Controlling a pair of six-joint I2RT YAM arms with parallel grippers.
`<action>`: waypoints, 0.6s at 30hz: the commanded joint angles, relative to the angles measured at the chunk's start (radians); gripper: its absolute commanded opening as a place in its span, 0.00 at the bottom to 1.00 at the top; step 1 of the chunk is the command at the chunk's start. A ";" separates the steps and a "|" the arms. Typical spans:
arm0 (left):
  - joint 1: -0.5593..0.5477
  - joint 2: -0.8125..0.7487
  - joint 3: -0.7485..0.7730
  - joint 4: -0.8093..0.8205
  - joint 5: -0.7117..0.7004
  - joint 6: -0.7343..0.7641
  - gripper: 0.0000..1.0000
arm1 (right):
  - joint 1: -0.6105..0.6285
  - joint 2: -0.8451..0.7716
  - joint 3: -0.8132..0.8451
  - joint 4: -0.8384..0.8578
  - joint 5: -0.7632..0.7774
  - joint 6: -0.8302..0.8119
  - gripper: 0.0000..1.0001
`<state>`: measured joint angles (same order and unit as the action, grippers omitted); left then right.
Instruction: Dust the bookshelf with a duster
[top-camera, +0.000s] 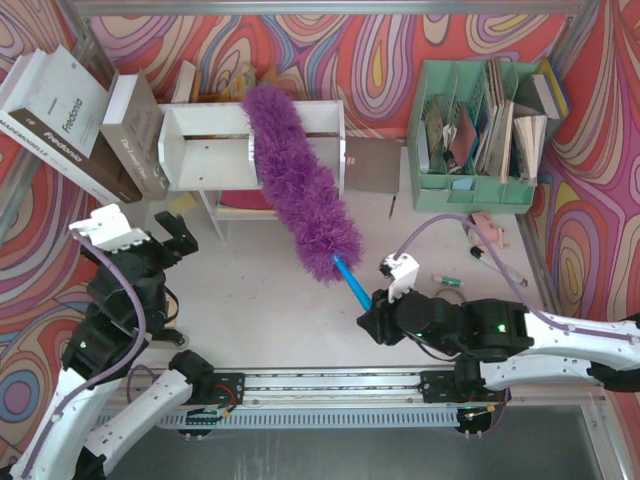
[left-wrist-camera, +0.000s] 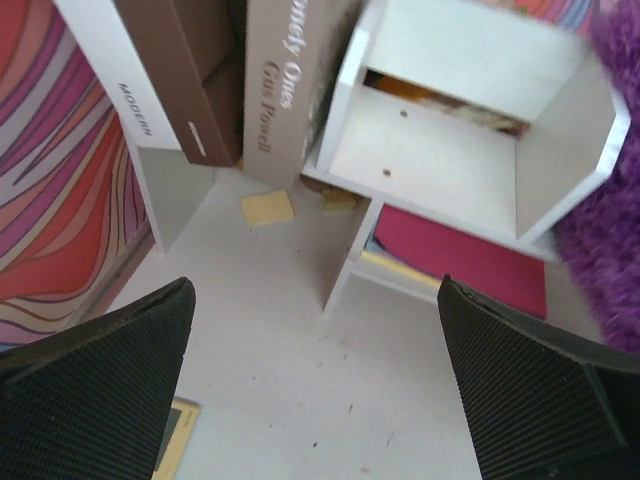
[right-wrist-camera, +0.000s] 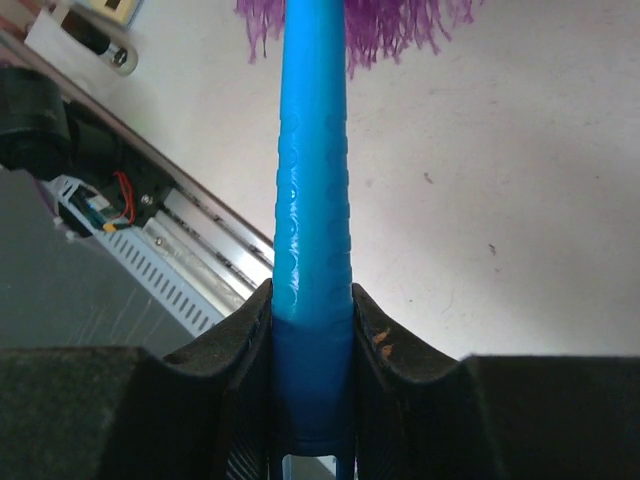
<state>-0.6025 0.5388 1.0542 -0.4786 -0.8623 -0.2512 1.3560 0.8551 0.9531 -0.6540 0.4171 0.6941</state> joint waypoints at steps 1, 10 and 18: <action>-0.002 0.003 -0.021 -0.057 0.119 0.074 0.98 | 0.003 -0.088 0.029 -0.164 0.143 0.107 0.00; -0.002 0.036 -0.011 -0.084 0.321 0.154 0.99 | 0.004 0.019 0.047 -0.190 0.110 0.121 0.00; -0.002 0.004 -0.079 -0.034 0.314 0.152 0.99 | 0.004 0.054 0.058 -0.002 0.076 -0.003 0.00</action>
<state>-0.6025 0.5598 1.0016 -0.5449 -0.5606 -0.1150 1.3613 0.9573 0.9848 -0.7795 0.4583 0.7467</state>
